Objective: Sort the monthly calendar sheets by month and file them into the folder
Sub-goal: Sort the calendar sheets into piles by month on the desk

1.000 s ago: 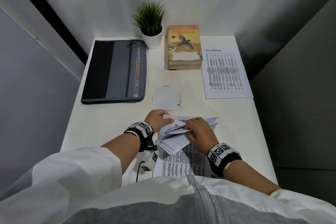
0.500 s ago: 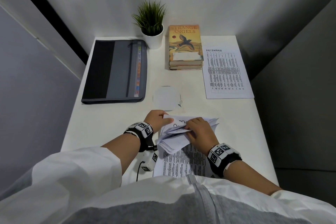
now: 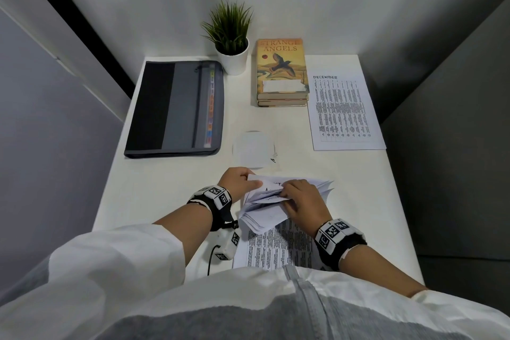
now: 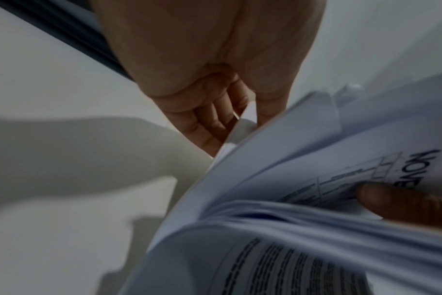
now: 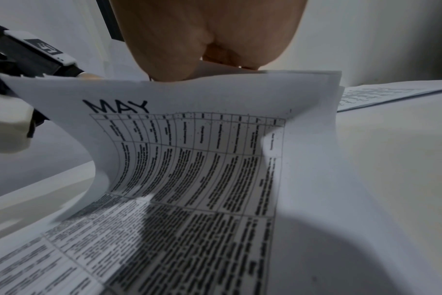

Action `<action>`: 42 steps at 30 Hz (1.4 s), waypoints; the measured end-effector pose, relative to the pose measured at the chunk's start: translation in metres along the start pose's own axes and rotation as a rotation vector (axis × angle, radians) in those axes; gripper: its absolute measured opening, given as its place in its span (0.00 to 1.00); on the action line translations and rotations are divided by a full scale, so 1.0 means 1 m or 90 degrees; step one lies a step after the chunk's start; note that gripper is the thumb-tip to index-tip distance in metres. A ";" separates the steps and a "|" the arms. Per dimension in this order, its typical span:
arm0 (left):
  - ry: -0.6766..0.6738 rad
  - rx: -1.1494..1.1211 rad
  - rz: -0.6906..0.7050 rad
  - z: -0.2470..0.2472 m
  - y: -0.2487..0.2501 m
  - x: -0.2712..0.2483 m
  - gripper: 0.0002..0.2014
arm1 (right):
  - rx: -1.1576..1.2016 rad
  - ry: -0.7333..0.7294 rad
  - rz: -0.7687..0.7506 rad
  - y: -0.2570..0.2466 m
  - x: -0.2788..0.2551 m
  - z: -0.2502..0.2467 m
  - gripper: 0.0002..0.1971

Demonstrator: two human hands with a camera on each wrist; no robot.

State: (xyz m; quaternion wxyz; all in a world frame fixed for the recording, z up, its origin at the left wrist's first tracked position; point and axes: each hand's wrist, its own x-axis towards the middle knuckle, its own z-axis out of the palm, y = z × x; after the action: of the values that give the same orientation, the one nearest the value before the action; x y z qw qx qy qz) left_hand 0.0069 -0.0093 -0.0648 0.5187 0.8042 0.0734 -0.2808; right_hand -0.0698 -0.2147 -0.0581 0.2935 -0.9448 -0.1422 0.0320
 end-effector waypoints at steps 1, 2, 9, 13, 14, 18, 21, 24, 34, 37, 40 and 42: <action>0.005 0.012 -0.001 0.000 0.000 0.000 0.08 | 0.002 -0.002 -0.001 0.000 0.000 0.000 0.06; 0.011 0.030 -0.003 -0.001 0.000 0.001 0.10 | 0.003 -0.002 -0.003 0.000 -0.001 -0.001 0.05; 0.019 0.062 -0.018 -0.003 -0.002 0.004 0.16 | 0.012 0.016 0.007 0.002 -0.003 0.000 0.06; 0.013 0.023 -0.011 0.000 -0.004 0.003 0.11 | 0.016 0.024 0.003 0.000 -0.002 0.000 0.06; 0.007 0.010 -0.010 0.000 -0.004 0.002 0.09 | 0.013 0.023 0.001 -0.001 -0.001 0.000 0.06; 0.021 0.005 -0.022 -0.001 -0.006 0.002 0.11 | 0.015 0.019 -0.004 0.000 -0.003 -0.001 0.05; 0.036 0.026 -0.034 -0.002 -0.006 0.003 0.17 | 0.016 0.013 0.012 0.001 -0.003 -0.001 0.04; 0.035 0.033 -0.026 -0.001 -0.006 0.004 0.17 | 0.031 0.012 0.012 0.001 -0.001 -0.001 0.04; 0.032 0.026 -0.024 0.000 -0.003 -0.001 0.13 | 0.011 0.013 0.005 -0.002 -0.003 -0.002 0.04; 0.035 0.034 -0.029 -0.002 -0.002 0.000 0.14 | 0.027 0.012 0.022 -0.001 -0.003 -0.004 0.03; 0.036 0.039 -0.014 0.000 -0.002 -0.001 0.14 | 0.041 0.024 0.012 -0.002 -0.001 -0.005 0.04; 0.020 0.019 -0.002 0.001 -0.002 -0.003 0.08 | 0.028 0.020 0.011 -0.004 -0.001 -0.005 0.04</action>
State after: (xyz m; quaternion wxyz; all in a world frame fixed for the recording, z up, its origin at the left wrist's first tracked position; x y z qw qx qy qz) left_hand 0.0033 -0.0089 -0.0649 0.5049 0.8160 0.0790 -0.2701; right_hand -0.0707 -0.2145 -0.0524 0.3158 -0.9397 -0.1290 0.0225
